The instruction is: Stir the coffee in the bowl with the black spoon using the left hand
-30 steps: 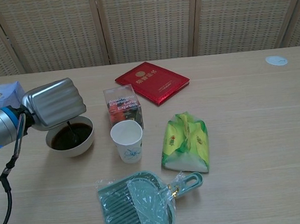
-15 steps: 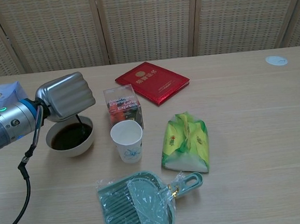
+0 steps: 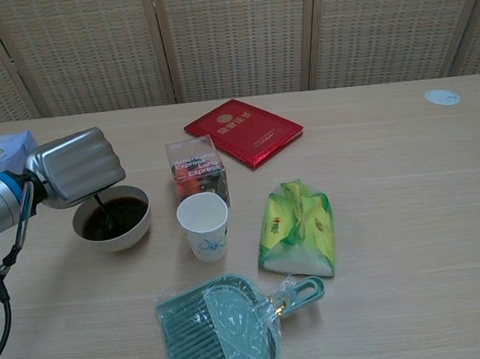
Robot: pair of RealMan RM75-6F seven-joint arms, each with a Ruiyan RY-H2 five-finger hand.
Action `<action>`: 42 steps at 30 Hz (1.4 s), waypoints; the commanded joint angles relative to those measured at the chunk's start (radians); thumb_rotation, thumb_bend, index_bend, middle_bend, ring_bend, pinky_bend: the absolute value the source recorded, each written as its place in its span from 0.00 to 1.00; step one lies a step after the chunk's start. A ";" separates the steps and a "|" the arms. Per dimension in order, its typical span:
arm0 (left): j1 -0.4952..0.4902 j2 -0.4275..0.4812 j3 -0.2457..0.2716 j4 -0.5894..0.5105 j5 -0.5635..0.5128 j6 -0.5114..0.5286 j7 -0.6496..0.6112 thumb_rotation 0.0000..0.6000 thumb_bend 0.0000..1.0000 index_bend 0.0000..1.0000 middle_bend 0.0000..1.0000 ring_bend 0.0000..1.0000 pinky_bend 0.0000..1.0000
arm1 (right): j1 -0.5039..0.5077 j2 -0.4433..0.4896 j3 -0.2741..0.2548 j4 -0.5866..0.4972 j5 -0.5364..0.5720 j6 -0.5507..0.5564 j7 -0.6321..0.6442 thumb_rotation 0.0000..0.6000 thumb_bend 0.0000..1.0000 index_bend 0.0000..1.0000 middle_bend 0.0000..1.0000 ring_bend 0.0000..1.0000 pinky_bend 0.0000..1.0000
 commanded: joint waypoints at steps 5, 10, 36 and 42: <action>-0.009 -0.006 -0.006 -0.030 -0.008 -0.010 0.006 1.00 0.41 0.72 0.76 0.69 0.69 | -0.004 0.001 0.001 0.003 0.004 0.003 0.003 1.00 0.24 0.07 0.02 0.00 0.00; -0.028 -0.029 -0.026 -0.017 -0.019 -0.017 0.024 1.00 0.41 0.72 0.76 0.69 0.69 | -0.006 0.001 0.002 0.004 0.009 0.002 0.003 1.00 0.24 0.07 0.02 0.00 0.00; -0.004 0.002 -0.001 -0.036 -0.047 0.000 0.010 1.00 0.41 0.72 0.76 0.69 0.69 | -0.001 -0.001 0.003 0.004 0.004 -0.004 0.001 1.00 0.24 0.07 0.02 0.00 0.00; -0.019 -0.015 -0.015 -0.044 -0.065 -0.015 0.028 1.00 0.41 0.72 0.76 0.69 0.69 | -0.006 -0.001 0.003 0.007 0.009 -0.001 0.004 1.00 0.24 0.07 0.02 0.00 0.00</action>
